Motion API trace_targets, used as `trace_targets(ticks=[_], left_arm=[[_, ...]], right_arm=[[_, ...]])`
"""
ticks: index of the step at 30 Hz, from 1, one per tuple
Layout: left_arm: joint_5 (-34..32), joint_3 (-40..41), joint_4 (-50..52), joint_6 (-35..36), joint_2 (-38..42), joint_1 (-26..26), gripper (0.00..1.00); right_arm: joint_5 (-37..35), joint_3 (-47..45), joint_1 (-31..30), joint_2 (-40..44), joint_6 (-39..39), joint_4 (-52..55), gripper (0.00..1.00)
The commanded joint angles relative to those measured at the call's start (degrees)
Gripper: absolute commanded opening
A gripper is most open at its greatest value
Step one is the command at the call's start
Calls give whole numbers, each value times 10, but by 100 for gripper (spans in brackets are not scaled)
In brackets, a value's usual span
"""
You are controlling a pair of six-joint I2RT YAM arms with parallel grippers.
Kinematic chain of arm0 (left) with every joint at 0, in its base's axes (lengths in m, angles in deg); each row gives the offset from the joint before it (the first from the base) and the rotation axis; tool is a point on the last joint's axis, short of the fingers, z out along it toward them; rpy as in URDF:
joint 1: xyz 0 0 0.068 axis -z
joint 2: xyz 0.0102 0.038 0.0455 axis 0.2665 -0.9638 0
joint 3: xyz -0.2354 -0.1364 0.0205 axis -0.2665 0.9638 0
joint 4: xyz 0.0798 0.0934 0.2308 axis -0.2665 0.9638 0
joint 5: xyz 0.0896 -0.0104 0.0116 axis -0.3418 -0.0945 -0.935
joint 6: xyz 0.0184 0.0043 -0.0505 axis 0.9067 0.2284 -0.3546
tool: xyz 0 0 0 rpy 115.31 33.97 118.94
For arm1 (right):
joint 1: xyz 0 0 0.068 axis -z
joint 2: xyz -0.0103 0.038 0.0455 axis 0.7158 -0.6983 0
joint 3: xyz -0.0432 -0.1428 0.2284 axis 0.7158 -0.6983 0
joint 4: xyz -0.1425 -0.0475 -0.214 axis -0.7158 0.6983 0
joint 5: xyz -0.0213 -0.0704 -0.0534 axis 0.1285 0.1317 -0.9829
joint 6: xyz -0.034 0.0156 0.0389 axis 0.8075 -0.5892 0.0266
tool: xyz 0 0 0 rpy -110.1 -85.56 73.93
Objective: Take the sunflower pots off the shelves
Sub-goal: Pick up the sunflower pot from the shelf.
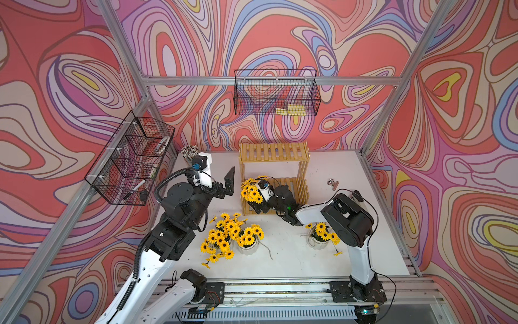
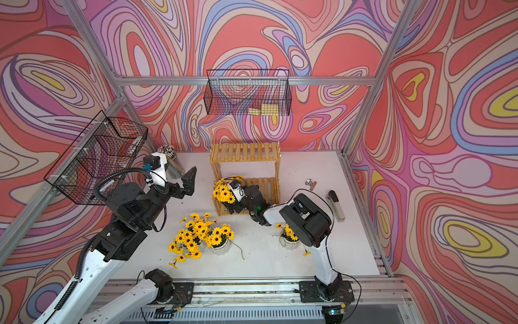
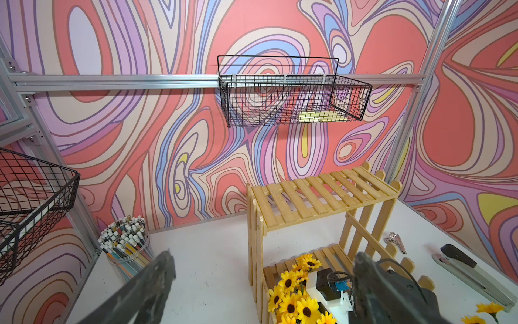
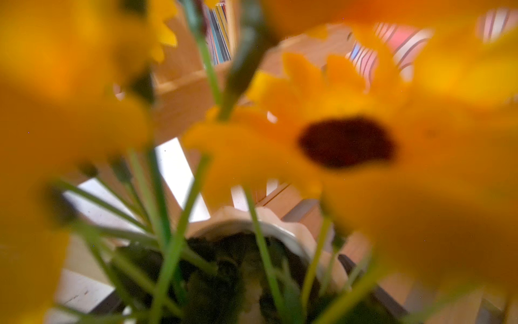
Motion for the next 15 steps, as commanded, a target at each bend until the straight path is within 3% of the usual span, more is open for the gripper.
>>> trace_targets(ticks=[1,15], left_arm=[[-4,-13,9,2,7,-4,100],[-1,-10,7,0,13,-4,100]], right_arm=[[-25,-15,2,32,-12,-9,51],[-45,-46,2,93,-21,-6,32]])
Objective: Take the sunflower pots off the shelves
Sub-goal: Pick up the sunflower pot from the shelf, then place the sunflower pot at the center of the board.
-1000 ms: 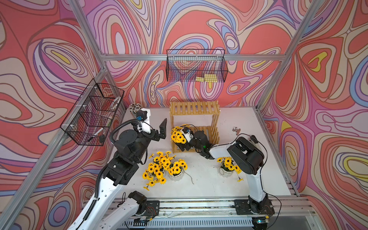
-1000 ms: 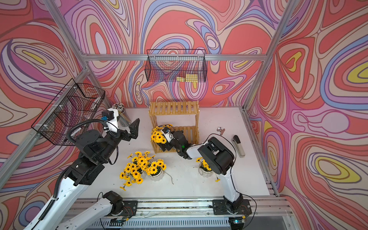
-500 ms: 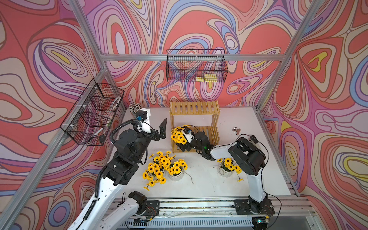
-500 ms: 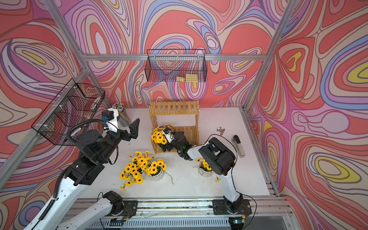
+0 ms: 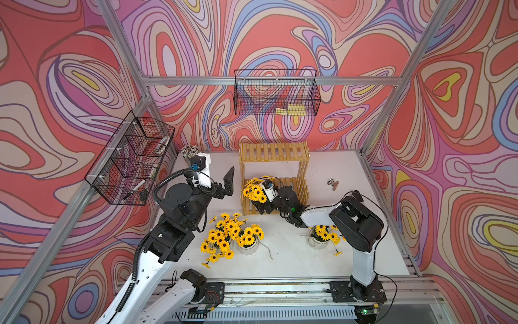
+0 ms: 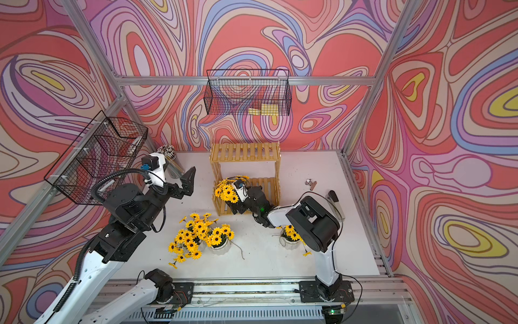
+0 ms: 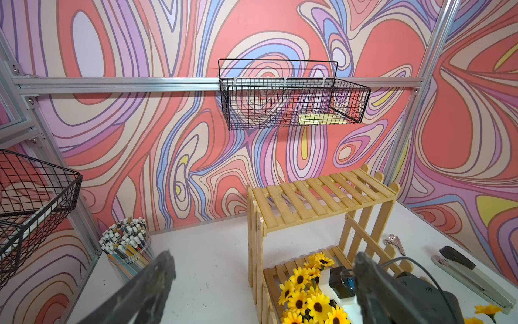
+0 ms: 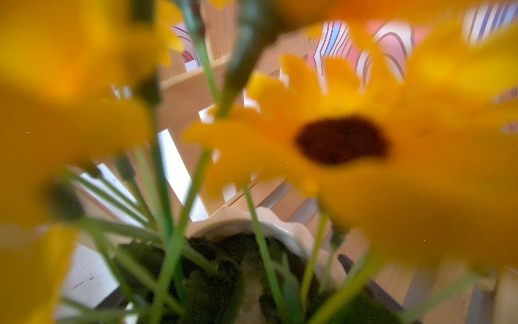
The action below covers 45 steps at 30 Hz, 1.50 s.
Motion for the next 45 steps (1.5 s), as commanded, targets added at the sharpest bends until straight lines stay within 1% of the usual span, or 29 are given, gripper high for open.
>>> trace_targets(ticks=[1,11,12,28,36,45], left_arm=[[-1,-10,7,-1,8,-4,100],[1,-9,6,-3,10,-4,100],[0,-9,6,-3,10,-4,100],[12,-4,-5,-15,11,-4,100],[17,-2,-5,-22,12,-5,100],[23,-1,-6,-29,14,-4,100]], right_arm=[[-13,-8,1,39,-7,-29,31],[-29,-54,-6,99,-3,-10,28],[-32,-60,-8,115,-2,-8,28],[-115,-173,-71,258,-8,44,28],[-138,-217,-98,293,-32,56,28],[-148,-246,-123,294,-52,47,28]])
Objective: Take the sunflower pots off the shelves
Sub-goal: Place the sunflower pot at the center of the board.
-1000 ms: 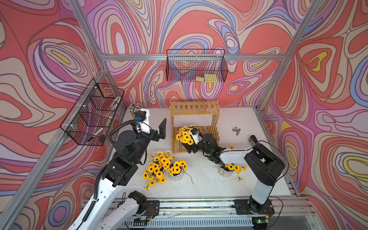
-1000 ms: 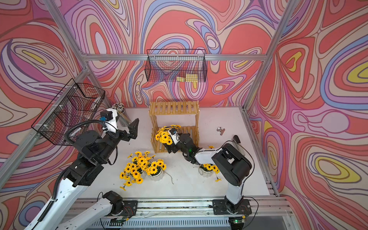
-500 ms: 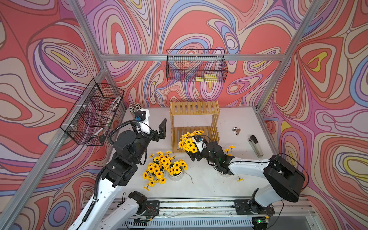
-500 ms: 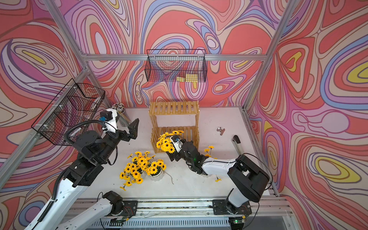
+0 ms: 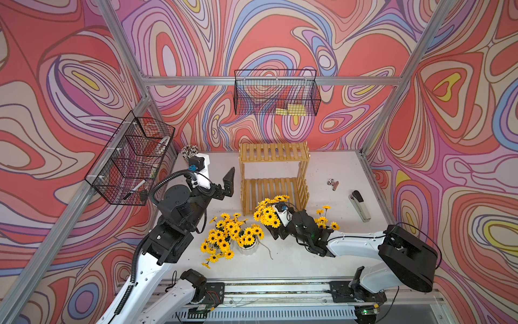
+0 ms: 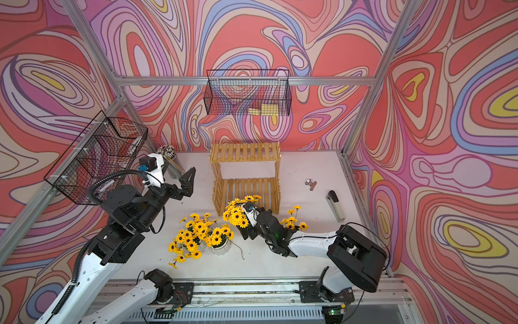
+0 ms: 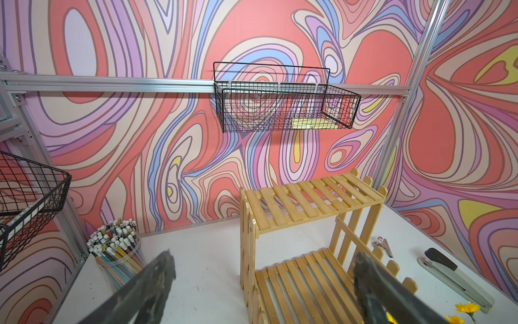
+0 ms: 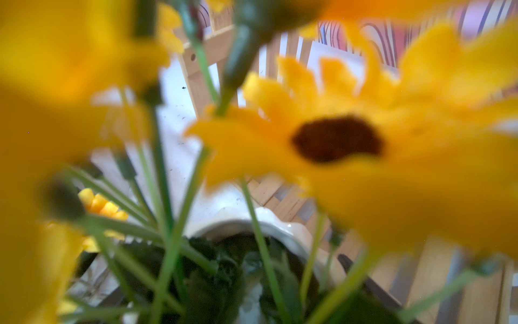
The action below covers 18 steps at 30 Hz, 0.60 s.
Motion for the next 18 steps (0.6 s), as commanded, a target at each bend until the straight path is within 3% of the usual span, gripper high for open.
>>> trace_targets(ticks=[1,18], left_arm=[[6,0,-6,-11,7,-5,100],[19,15,-21,-19,2,-5,100]], right_arm=[[-17,-7,-11,17,-15,-43,28],[-29,-42,-23,-26,-39,-79,28]])
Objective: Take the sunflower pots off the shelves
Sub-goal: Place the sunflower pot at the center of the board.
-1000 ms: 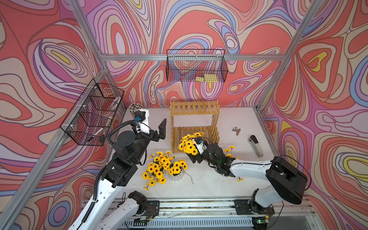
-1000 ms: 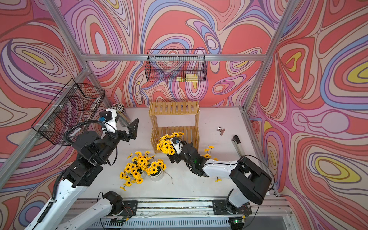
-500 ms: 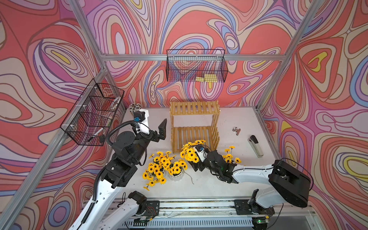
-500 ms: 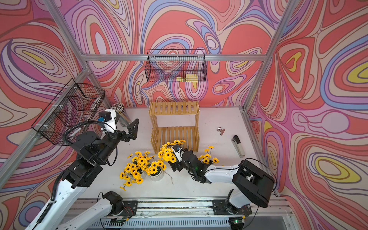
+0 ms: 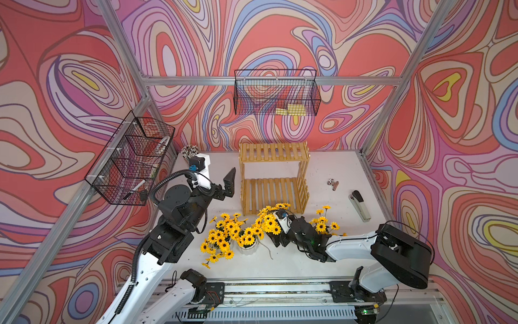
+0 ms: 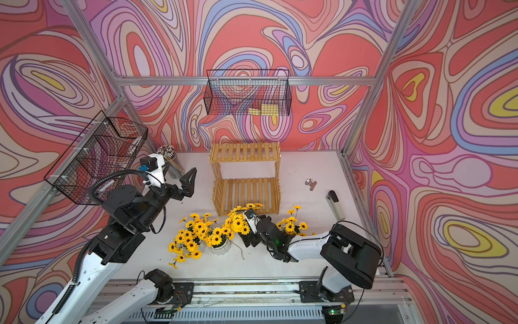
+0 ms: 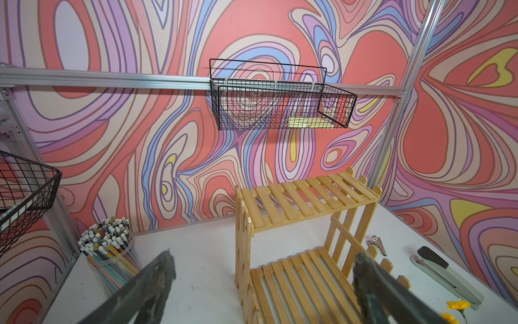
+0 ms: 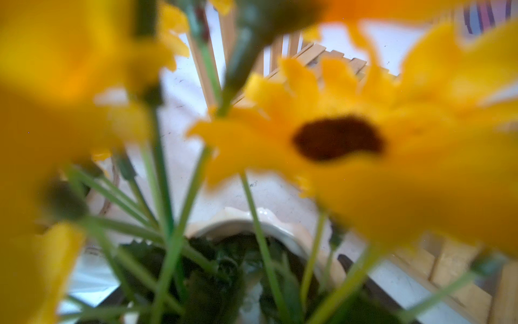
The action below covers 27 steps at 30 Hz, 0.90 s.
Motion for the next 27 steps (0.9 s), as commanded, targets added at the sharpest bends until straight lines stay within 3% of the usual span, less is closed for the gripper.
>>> trace_targets(ticks=[1,19,27], left_arm=[[9,10,-20,-11,4,-4,100],[13,20,-20,-16,19,-5,100],[11,24,-21,-17,22,-4,100]], right_arm=[[-14,-2,-4,-1,-8,-51,28],[12,0,-4,-16,-19,11,37],[23,1,-5,-7,-24,35,66]])
